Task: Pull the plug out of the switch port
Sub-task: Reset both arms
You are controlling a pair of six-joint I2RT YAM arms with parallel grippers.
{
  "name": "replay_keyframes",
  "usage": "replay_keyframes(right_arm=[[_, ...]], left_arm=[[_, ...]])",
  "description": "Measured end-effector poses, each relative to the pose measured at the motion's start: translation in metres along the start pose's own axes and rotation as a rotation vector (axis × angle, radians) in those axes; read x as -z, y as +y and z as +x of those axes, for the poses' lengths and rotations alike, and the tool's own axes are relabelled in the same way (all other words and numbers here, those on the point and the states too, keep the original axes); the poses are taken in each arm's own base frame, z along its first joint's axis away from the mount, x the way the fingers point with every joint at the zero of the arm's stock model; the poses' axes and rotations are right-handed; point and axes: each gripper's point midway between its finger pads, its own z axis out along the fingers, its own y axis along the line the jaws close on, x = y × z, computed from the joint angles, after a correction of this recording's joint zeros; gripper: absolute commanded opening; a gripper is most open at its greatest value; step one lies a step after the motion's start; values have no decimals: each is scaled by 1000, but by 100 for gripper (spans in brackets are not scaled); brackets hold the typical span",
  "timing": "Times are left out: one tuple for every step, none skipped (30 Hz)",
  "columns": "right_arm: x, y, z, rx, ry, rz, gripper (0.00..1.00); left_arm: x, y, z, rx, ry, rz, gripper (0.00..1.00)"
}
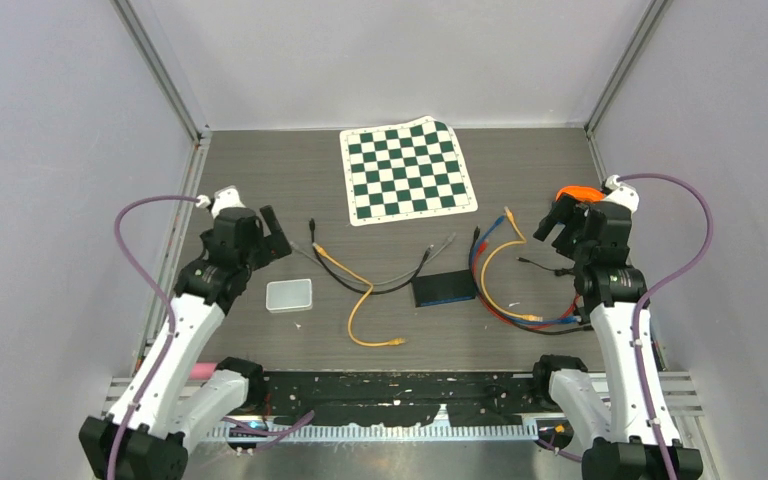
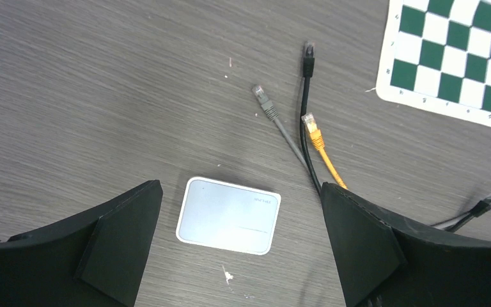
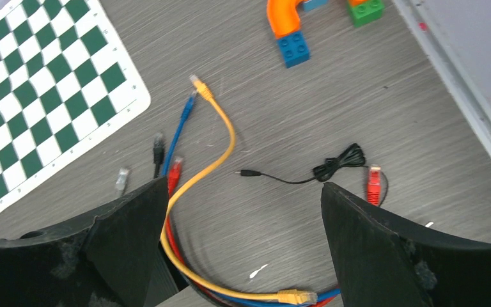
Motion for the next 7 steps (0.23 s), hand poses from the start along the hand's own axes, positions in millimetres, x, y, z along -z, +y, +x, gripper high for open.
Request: replay_keyframes(right_arm=[[1,2,1,0,4,-14,95],[1,5,1,1,6,-28,95],[2,6,1,2,6,-38,96],[3,8,0,3,4,-47,95],[5,9,0,3,0,-54,95],[6,10,-1,3,-4,-60,95],[7,10,-2,4,-7,-64,96]], left_arm=[[4,6,-4,15,-22,-6,100],[8,8,-8,22,-44,-3,100],[13,9,-12,22,-64,4,100],[16,10,-14,22,-78,10,100],[20,10,-17,26,-94,15,100],[22,10,-18,27,-104,18,100],[24,11,-20,28,-112,21,100]])
